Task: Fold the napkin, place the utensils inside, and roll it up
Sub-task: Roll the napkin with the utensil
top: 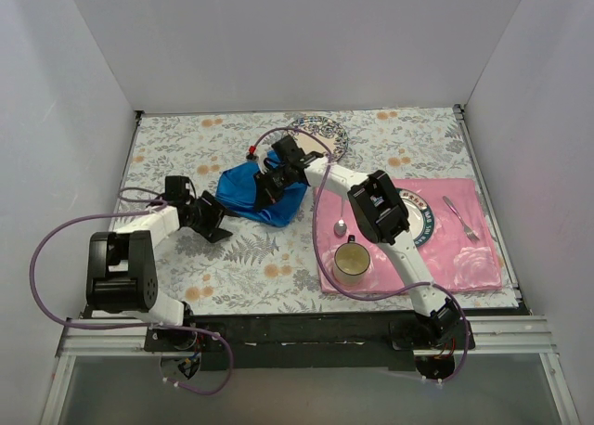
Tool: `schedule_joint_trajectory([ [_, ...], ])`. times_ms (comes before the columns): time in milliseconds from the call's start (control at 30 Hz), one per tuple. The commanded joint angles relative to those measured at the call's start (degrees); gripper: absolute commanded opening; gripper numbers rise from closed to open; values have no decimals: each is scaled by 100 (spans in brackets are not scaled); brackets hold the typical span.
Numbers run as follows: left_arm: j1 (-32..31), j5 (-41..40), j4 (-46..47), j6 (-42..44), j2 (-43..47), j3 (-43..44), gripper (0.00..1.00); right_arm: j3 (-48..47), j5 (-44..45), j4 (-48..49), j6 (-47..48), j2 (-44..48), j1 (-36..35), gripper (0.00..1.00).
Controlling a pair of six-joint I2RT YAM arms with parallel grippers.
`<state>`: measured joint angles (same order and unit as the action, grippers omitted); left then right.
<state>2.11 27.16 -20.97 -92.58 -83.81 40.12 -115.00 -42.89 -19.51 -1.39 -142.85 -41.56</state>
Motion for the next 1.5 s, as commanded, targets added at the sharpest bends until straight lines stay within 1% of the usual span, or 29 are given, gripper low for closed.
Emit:
schedule_joint_trajectory([
  [0,-132,316,541,-50,-196,514,56,-277,-527,-62,-72,-59,-1,5],
  [67,-132,334,655,-94,-407,680,55,-242,-536,-62,-63,-50,8,9],
  [133,-132,325,717,-103,-557,813,50,-225,-527,-62,-55,-42,25,11],
  [233,-132,299,971,-217,-777,962,47,-242,-501,-53,-90,-33,25,14],
  [367,-132,272,1060,-252,-1268,1235,44,-233,-457,-44,-107,-7,25,17],
  [433,-132,246,1130,-261,-1374,1314,44,-295,-413,-140,-90,11,34,19],
  [467,-132,220,1139,-252,-1418,1340,43,-321,-378,-193,-64,20,34,23],
  [533,-132,141,1148,-208,-1533,1428,43,-417,-71,-447,24,99,43,27],
  [567,-132,115,1139,-217,-1559,1446,43,-461,69,-553,68,143,34,35],
  [600,-132,106,1139,-217,-1603,1455,43,-514,427,-702,121,247,34,39],
  [633,-132,97,1157,-226,-1629,1464,43,-610,596,-947,121,318,34,43],
  [667,-132,88,1165,-243,-1638,1464,43,-646,755,-1089,330,397,43,50],
  [700,-132,88,1183,-261,-1647,1472,43,-681,1035,-1186,419,563,43,53],
  [733,-123,79,1183,-278,-1673,1473,43,-682,1151,-1370,481,652,34,56],
  [767,-132,53,1209,-287,-1682,1490,43,-664,1265,-1441,621,740,34,62],
  [833,-132,35,1218,-322,-1717,1516,43,-568,1616,-1591,753,1012,-1,66],
  [900,-132,0,1218,-340,-1726,1569,43,-156,1967,-1600,902,1354,-97,71],
  [933,-132,-9,1210,-349,-1744,1578,43,28,2030,-1557,956,1478,-150,76],
  [967,-132,-26,1209,-340,-1761,1587,43,422,2109,-1417,991,1592,-194,78],
  [1067,-132,-35,1209,-340,-1788,1587,42,986,2355,-1118,1062,2040,-387,80],
  [1100,-132,-52,1209,-340,-1788,1578,42,1310,2417,-925,1079,2233,-449,81],
  [1133,-123,-53,1209,-349,-1788,1578,42,1470,2452,-845,1097,2304,-484,84],
  [1167,-132,-61,1209,-349,-1788,1578,42,1594,2479,-766,1123,2357,-511,84],
  [1233,-132,-61,1210,-340,-1788,1587,42,1858,2505,-660,1254,2428,-590,93],
  [1333,-132,-53,1218,-349,-1788,1596,42,2235,2917,-283,1404,2542,-765,93],
  [1400,-132,-26,1218,-349,-1762,1604,42,2429,3356,-19,1474,2604,-897,93],
  [1433,-132,-35,1218,-358,-1753,1604,42,2604,3523,252,1510,2621,-941,92],
  [1467,-132,-26,1218,-340,-1753,1604,42,2666,3969,394,1562,2630,-985,91],
])
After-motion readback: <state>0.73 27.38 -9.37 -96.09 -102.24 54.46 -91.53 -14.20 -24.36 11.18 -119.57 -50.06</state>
